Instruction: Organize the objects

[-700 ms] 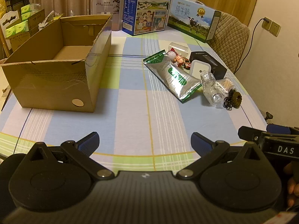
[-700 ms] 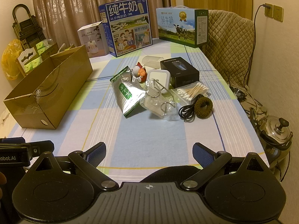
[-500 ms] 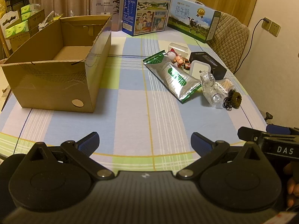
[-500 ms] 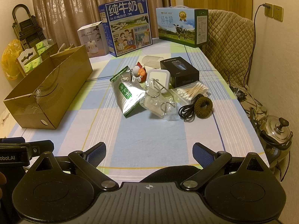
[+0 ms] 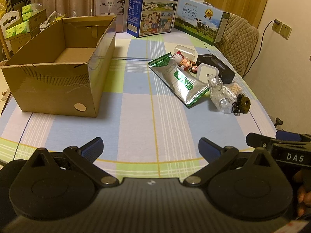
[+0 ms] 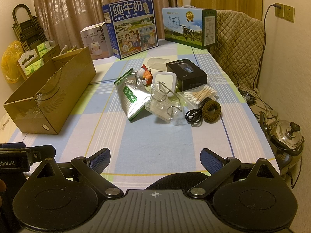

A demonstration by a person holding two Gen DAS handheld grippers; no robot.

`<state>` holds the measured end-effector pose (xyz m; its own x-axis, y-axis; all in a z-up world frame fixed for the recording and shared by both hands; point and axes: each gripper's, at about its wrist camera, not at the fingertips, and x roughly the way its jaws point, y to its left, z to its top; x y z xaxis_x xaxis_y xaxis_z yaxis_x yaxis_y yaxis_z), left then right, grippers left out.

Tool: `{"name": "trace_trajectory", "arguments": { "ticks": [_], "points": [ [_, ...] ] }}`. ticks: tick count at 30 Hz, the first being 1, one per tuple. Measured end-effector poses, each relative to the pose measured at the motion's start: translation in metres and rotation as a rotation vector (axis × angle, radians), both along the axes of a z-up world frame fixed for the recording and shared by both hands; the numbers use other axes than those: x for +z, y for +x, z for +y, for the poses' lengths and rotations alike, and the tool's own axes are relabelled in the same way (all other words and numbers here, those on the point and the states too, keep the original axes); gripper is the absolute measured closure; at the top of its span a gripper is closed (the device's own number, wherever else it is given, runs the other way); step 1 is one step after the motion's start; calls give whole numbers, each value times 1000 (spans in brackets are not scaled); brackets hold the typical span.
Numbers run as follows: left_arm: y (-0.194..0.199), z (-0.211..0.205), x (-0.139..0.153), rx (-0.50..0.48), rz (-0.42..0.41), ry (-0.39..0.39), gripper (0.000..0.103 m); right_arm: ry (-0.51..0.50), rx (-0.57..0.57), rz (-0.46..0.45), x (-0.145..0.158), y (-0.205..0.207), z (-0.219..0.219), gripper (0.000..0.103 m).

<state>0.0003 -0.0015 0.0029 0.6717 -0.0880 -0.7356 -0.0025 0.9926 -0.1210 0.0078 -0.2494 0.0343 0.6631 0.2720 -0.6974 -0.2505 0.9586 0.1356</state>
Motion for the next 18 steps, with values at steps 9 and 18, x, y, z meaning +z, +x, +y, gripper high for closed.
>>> {"name": "trace_trajectory", "arguments": {
  "ticks": [9,18],
  "points": [
    [0,-1,0,-3,1,-3,1,0,0,0,0,0,0,6],
    [1,-2,0,-11,-1,-11,1,4,-2,2,3,-2,0,6]
  ]
}}
